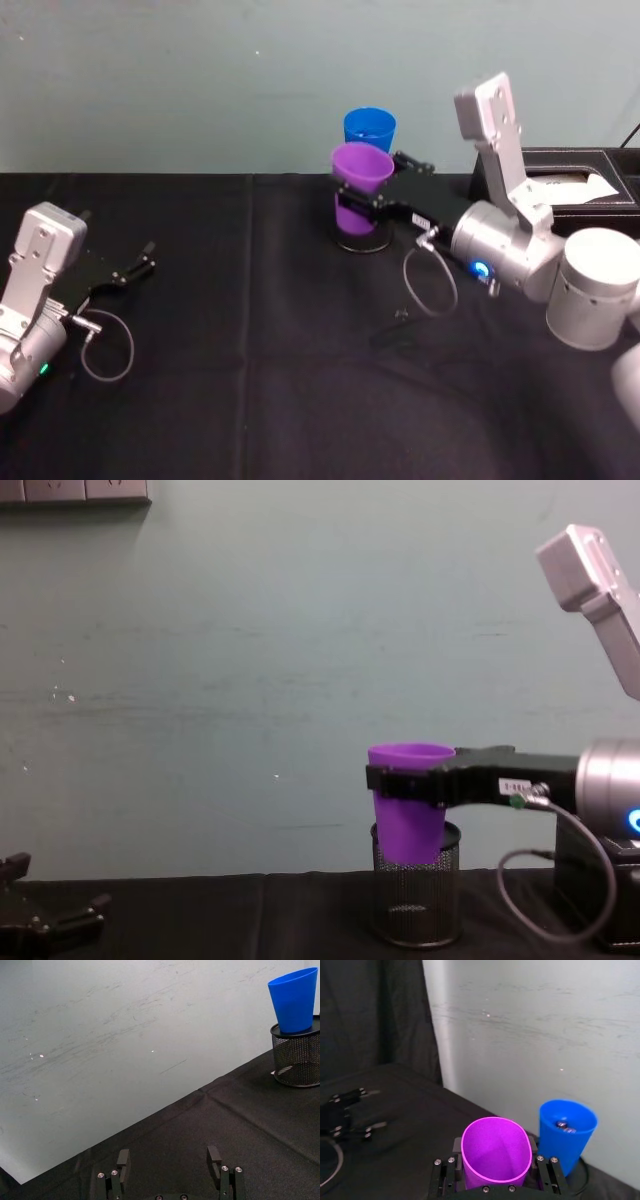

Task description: Pick up one cup with a gripper and tap it against the other cup.

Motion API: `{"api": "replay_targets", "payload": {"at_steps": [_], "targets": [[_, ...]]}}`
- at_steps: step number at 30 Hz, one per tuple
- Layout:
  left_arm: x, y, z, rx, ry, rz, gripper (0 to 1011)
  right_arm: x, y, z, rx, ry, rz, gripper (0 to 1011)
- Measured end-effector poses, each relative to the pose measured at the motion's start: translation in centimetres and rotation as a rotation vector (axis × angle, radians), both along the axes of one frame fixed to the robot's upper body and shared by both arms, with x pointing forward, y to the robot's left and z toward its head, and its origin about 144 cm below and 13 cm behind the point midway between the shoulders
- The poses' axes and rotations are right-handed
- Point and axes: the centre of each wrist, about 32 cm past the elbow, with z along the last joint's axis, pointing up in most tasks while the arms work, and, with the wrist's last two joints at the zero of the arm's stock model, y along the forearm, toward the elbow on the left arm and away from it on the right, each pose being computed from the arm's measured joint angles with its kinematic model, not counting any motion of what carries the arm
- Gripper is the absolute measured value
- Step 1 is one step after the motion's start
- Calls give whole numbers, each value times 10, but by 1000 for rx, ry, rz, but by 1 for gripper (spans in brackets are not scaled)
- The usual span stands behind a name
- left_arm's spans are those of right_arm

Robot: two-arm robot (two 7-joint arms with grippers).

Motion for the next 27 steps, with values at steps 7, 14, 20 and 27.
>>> {"api": "replay_targets", "payload": {"at_steps": [7, 14, 20, 27], "targets": [[0, 0, 0, 0, 0, 0, 1000, -29, -3, -10, 3, 2, 16, 721], [0, 0, 0, 0, 0, 0, 1000, -65, -6, -33, -6, 11, 20, 720], [0, 0, 0, 0, 0, 0, 1000, -81, -5, -56, -20, -10, -7, 720], [0, 0, 0, 0, 0, 0, 1000, -85, -3, -80, -29, -15, -41, 721]]}}
